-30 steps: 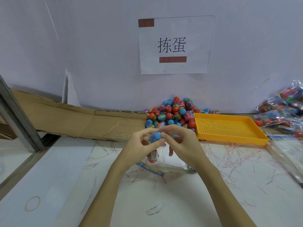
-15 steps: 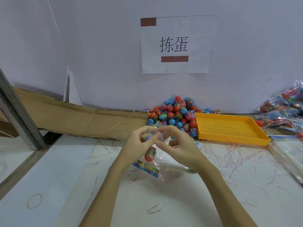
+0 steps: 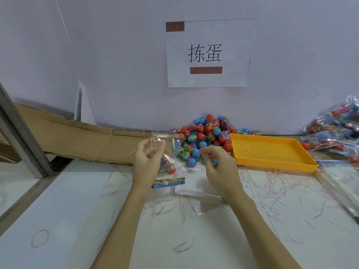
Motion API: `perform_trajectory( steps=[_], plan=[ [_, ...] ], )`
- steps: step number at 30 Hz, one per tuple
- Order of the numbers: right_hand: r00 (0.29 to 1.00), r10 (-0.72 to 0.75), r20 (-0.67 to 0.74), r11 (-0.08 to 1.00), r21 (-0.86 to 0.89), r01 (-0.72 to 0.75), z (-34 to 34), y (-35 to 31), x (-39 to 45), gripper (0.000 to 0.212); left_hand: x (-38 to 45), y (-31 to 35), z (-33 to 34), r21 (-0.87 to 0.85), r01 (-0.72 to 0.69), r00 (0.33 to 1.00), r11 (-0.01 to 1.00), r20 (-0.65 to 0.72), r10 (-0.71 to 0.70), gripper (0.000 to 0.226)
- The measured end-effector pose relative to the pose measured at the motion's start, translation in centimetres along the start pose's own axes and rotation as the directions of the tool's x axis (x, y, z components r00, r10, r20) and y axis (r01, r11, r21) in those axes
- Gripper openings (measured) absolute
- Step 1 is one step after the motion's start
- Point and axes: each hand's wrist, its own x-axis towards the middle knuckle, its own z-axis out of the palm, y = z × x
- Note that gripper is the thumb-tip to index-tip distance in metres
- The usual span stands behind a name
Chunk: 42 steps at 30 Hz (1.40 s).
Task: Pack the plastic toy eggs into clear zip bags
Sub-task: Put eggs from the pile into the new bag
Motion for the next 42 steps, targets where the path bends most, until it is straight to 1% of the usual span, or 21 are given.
perform_trajectory(
  steps=[2, 4, 7, 10, 12, 14, 17, 21, 24, 25, 27, 30, 31, 33, 35, 36, 37, 38, 40, 41, 42],
  plan=[
    [0.996, -0.005, 0.086, 0.991, -0.131, 0.016, 0.1, 1.0, 0.0, 0.024, 0.2, -0.1, -0.1, -0.141, 0.079, 0.997, 0.987, 0.009, -0.079, 0.04],
    [0.984, -0.063, 0.169, 0.981, -0.17, 0.092, 0.2, 1.2, -0.1, 0.027, 0.4, -0.1, -0.3, -0.203, 0.098, 0.995, 0.974, 0.038, -0.092, 0.046],
    [0.939, -0.147, 0.311, 0.952, -0.213, 0.22, 1.0, 0.8, -0.4, 0.03, 0.2, 0.1, -0.3, -0.16, -0.003, 0.998, 0.987, 0.062, 0.013, 0.035],
    [0.921, -0.108, 0.375, 0.91, -0.336, 0.244, 1.9, 0.9, -0.5, 0.03, -0.2, 0.2, 0.1, -0.1, -0.101, 0.992, 0.99, 0.064, 0.108, 0.027],
    [0.931, -0.105, 0.35, 0.915, -0.333, 0.228, 1.9, 1.1, -0.4, 0.028, -0.4, 0.2, 0.4, -0.064, -0.122, 0.991, 0.99, 0.054, 0.126, 0.028],
    [0.954, -0.113, 0.277, 0.954, -0.24, 0.182, 1.7, 1.2, -0.3, 0.027, -0.5, 0.0, 0.5, 0.011, -0.115, 0.993, 0.993, 0.03, 0.115, 0.034],
    [0.982, -0.062, 0.177, 0.988, -0.128, 0.086, 1.4, 1.2, -0.1, 0.026, -0.4, -0.3, 0.6, 0.08, -0.107, 0.994, 0.991, 0.03, 0.105, 0.039],
    [0.999, -0.029, 0.041, 1.0, -0.01, 0.029, 1.1, 0.3, 0.1, 0.024, -0.4, -0.3, 0.7, 0.055, -0.099, 0.994, 0.994, 0.049, 0.097, 0.047],
    [0.999, 0.023, -0.034, 0.989, 0.143, -0.018, 1.0, -0.5, 0.1, 0.022, -0.6, -0.5, 0.8, 0.07, -0.086, 0.996, 0.994, 0.006, 0.086, 0.05],
    [0.996, 0.082, -0.026, 0.971, 0.225, -0.074, 1.0, -0.7, 0.0, 0.02, -0.6, -0.6, 0.8, 0.072, -0.074, 0.997, 0.995, -0.016, 0.075, 0.048],
    [0.973, 0.224, 0.058, 0.888, 0.4, -0.229, 1.0, -1.1, 0.0, 0.016, -0.6, -0.5, 0.8, 0.046, -0.047, 0.998, 0.998, -0.048, 0.05, 0.045],
    [0.896, 0.383, 0.226, 0.652, 0.621, -0.435, 0.8, -1.8, 0.2, 0.017, -0.7, 0.0, 0.9, 0.007, -0.03, 0.998, 1.0, -0.057, 0.03, 0.042],
    [0.869, 0.416, 0.268, 0.568, 0.67, -0.478, 0.7, -2.0, 0.3, 0.018, -0.7, 0.0, 0.9, 0.004, -0.032, 0.998, 0.999, -0.054, 0.032, 0.042],
    [0.831, 0.454, 0.323, 0.456, 0.717, -0.528, 0.5, -2.3, 0.4, 0.02, -0.9, 0.2, 1.0, 0.028, -0.045, 0.998, 0.999, -0.043, 0.046, 0.043],
    [0.802, 0.464, 0.377, 0.37, 0.74, -0.562, 0.3, -2.4, 0.4, 0.023, -1.0, 0.5, 1.1, 0.048, -0.073, 0.997, 0.996, -0.019, 0.074, 0.042],
    [0.788, 0.462, 0.406, 0.353, 0.731, -0.584, 0.2, -2.4, 0.5, 0.02, -1.1, 0.6, 1.1, 0.058, -0.089, 0.996, 0.994, 0.0, 0.09, 0.042],
    [0.791, 0.446, 0.42, 0.394, 0.701, -0.594, 0.2, -2.3, 0.4, 0.015, -1.2, 0.7, 1.1, 0.069, -0.104, 0.994, 0.992, 0.022, 0.103, 0.041],
    [0.814, 0.405, 0.416, 0.509, 0.638, -0.579, 0.1, -2.1, 0.4, 0.014, -1.3, 0.8, 1.1, 0.076, -0.12, 0.992, 0.99, 0.046, 0.117, 0.041],
    [0.866, 0.258, 0.429, 0.781, 0.435, -0.449, 0.0, -1.7, -0.1, 0.022, -1.4, 0.9, 1.0, 0.073, -0.154, 0.985, 0.985, 0.087, 0.147, 0.04],
    [0.872, 0.181, 0.456, 0.857, 0.362, -0.367, 0.1, -1.6, -0.3, 0.023, -1.5, 0.9, 1.0, 0.072, -0.169, 0.982, 0.983, 0.1, 0.162, 0.04],
    [0.867, 0.11, 0.486, 0.892, 0.337, -0.302, 0.1, -1.7, -0.6, 0.018, -1.5, 1.0, 0.9, 0.071, -0.183, 0.979, 0.981, 0.109, 0.175, 0.041]
  ],
)
